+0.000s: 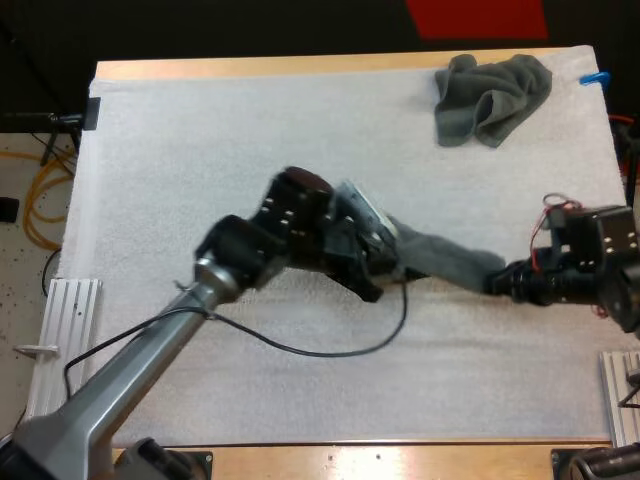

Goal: Pick towel from pile fold and stack

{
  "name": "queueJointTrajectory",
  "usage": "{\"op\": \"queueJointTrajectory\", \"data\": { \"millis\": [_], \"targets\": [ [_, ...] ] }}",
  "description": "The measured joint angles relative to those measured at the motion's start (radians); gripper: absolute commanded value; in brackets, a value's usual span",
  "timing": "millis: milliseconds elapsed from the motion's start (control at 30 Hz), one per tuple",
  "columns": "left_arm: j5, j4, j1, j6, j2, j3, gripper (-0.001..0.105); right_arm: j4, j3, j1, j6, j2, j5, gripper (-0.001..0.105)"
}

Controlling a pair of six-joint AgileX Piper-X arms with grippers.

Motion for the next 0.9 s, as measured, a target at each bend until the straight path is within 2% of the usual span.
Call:
{"op": "queueJointTrajectory", "data": {
  "millis": [133,333,533,600,733,900],
  "targets": [
    [0.057,0.000,0.029,-0.056,-0.071,0.000,0.000,0.015,-0.099,0.000,0.024,-0.045,-0.008,0.000],
    [0.086,0.003,0.023,-0.159,-0.194,0.000,0.000,0.120,-0.230,0.000,0.053,-0.093,-0.096,0.000],
    [0.090,0.072,-0.023,-0.215,-0.286,0.000,0.000,0.274,-0.284,0.000,0.059,-0.135,-0.140,0.000],
    [0.057,0.112,-0.054,-0.215,-0.303,0.000,0.000,0.319,-0.284,0.013,0.059,-0.149,-0.142,0.000],
    [-0.076,0.170,-0.119,-0.218,-0.325,0.003,0.000,0.400,-0.284,0.072,0.064,-0.158,-0.140,0.000],
    [-0.132,0.182,-0.177,-0.243,-0.339,0.017,0.000,0.456,-0.284,0.168,0.130,-0.158,-0.105,0.000]
  ]
}}
